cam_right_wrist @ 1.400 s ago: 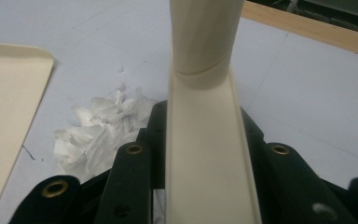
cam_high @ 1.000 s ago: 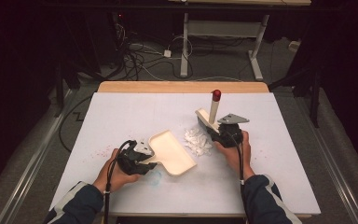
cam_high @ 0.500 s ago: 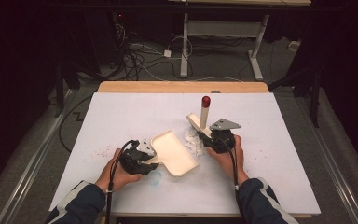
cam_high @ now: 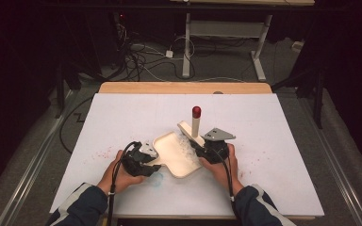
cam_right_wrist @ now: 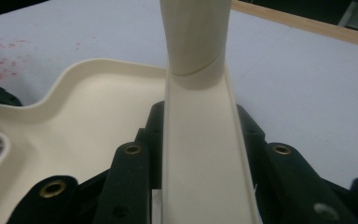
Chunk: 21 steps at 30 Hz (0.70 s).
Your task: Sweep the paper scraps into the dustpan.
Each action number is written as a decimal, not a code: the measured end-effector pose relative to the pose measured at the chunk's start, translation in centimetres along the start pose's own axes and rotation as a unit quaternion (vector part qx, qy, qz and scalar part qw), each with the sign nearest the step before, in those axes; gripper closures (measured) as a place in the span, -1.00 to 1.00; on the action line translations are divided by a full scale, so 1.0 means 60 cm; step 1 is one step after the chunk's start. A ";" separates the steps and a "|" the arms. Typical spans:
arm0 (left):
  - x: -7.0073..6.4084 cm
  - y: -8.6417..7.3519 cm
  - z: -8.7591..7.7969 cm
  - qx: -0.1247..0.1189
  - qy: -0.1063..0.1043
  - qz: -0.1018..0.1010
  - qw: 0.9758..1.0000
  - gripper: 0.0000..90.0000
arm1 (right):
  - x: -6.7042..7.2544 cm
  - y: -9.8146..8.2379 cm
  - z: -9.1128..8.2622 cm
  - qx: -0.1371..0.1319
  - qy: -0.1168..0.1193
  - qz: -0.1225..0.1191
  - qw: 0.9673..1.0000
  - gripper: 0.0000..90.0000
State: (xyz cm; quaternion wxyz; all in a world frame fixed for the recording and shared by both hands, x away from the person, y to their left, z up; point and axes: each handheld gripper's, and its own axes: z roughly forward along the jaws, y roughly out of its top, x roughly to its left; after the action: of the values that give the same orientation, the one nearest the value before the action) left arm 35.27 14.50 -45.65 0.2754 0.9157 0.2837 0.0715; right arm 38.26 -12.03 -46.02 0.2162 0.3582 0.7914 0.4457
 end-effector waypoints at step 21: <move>-0.005 0.004 0.003 0.000 0.003 -0.002 1.000 0.42 | 0.057 0.028 -0.017 -0.035 0.037 -0.025 0.998 0.50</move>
State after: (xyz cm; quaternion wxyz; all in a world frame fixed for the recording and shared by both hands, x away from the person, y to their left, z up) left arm 35.16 14.09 -45.68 0.2750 0.9147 0.2867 0.0736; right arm 35.99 -9.43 -44.16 0.2103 0.3132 0.7915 0.4809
